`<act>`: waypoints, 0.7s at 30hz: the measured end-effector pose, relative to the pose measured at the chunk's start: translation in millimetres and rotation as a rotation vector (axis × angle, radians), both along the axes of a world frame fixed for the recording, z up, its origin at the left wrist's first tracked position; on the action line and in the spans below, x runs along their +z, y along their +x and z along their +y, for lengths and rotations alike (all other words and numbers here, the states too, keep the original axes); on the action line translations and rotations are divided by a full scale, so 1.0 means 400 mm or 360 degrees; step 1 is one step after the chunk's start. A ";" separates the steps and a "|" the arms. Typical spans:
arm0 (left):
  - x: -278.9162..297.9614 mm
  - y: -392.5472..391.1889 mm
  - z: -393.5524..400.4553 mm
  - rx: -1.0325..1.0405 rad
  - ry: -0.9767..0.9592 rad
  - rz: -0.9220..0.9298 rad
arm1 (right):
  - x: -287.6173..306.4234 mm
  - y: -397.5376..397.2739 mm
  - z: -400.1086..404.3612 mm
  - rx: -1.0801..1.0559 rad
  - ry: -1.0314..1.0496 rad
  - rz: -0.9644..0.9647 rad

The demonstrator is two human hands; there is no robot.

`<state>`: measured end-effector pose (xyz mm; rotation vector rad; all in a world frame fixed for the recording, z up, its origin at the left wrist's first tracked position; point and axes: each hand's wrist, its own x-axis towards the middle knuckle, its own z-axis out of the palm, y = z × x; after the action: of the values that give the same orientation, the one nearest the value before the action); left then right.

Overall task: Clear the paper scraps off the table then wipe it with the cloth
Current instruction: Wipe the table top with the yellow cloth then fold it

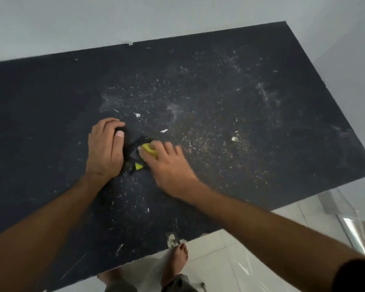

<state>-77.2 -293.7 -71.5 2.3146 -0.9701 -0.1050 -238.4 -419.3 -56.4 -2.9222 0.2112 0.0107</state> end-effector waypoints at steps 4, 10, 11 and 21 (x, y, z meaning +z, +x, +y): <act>0.003 0.081 0.025 -0.0144 0.0251 -0.0113 | -0.014 0.097 -0.342 -0.0798 -0.0250 -0.0226; -0.009 0.115 0.043 -0.0176 0.0312 -0.0222 | 0.024 0.151 -0.383 -0.1150 -0.0249 -0.0378; -0.008 0.115 0.044 -0.0122 0.0259 -0.0209 | 0.017 0.165 -0.281 -0.0942 -0.0235 -0.0385; -0.021 0.133 0.049 0.0052 0.0047 -0.0130 | -0.015 0.246 -0.476 -0.1156 -0.0234 -0.0199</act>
<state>-24.2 -274.1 -79.8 2.3770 -0.9767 -0.0113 -139.9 -609.8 -62.2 -2.7854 1.2686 -0.3068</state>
